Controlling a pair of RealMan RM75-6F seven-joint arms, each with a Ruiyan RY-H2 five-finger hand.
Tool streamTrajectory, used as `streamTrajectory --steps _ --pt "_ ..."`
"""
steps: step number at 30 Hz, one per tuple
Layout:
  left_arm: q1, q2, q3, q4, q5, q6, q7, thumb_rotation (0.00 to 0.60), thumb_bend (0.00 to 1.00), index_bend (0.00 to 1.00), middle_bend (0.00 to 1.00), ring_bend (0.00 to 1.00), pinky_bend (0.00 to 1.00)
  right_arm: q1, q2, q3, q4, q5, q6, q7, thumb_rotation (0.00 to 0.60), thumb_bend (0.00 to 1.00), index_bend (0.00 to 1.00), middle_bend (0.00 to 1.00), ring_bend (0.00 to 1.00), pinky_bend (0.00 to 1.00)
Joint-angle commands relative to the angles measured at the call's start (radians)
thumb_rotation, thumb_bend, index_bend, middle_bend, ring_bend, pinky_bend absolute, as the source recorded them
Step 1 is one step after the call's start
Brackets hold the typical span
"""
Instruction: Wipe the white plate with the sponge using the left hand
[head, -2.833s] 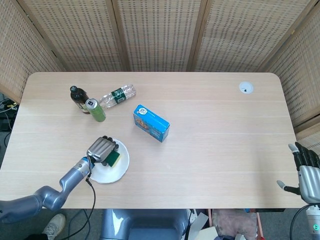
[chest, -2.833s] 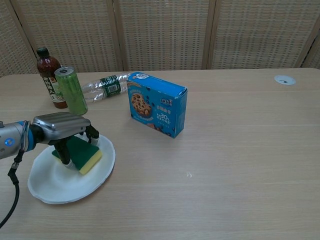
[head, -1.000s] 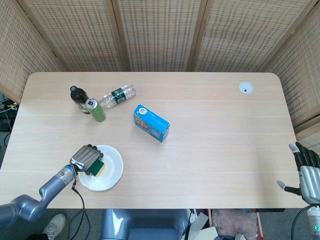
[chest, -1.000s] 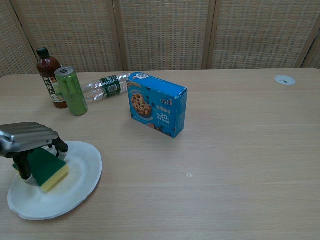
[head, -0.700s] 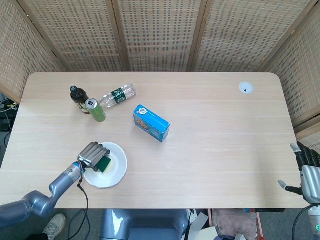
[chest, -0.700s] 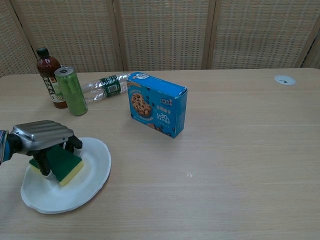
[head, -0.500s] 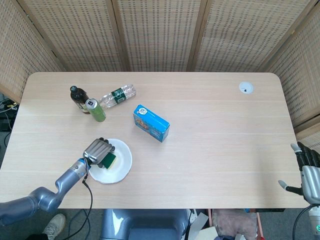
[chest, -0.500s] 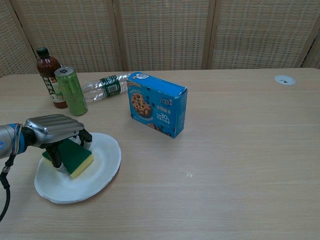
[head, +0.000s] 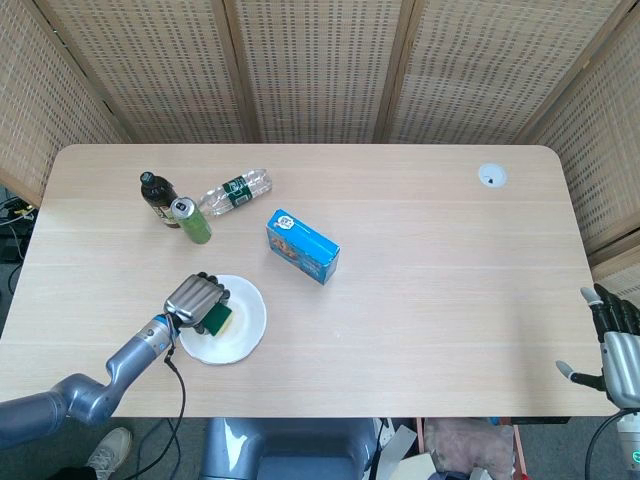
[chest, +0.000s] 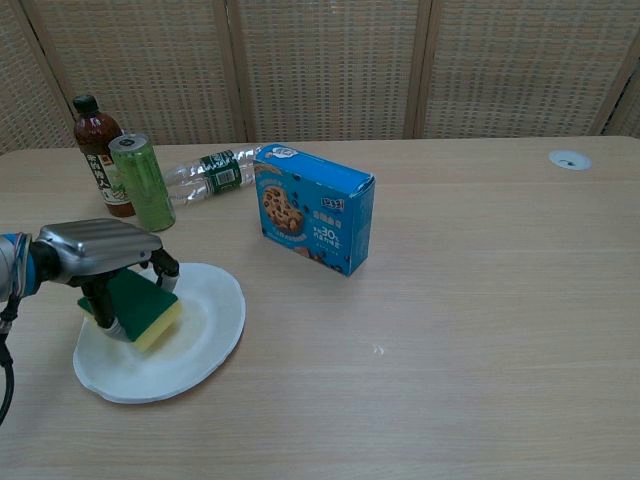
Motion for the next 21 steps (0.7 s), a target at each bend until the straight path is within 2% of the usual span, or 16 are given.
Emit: streamTrajectory --steps 1,11,21 --pt "0.009 0.001 0.017 0.010 -0.020 -0.019 0.013 0.600 0.15 0.58 0.45 0.28 0.25 0.000 -0.002 -0.002 0.000 0.000 -0.001 -0.004 0.600 0.00 0.00 0.00 0.00 0.00" --pt "-0.023 -0.082 -0.016 0.086 -0.040 -0.045 0.003 0.600 0.15 0.58 0.45 0.28 0.25 0.003 -0.005 0.000 0.001 0.006 -0.007 -0.009 0.600 0.00 0.00 0.00 0.00 0.00" --pt "-0.052 -0.065 -0.067 0.007 -0.072 -0.008 0.049 0.600 0.15 0.58 0.45 0.28 0.25 0.003 -0.001 0.001 0.002 0.005 -0.008 -0.001 0.600 0.00 0.00 0.00 0.00 0.00"
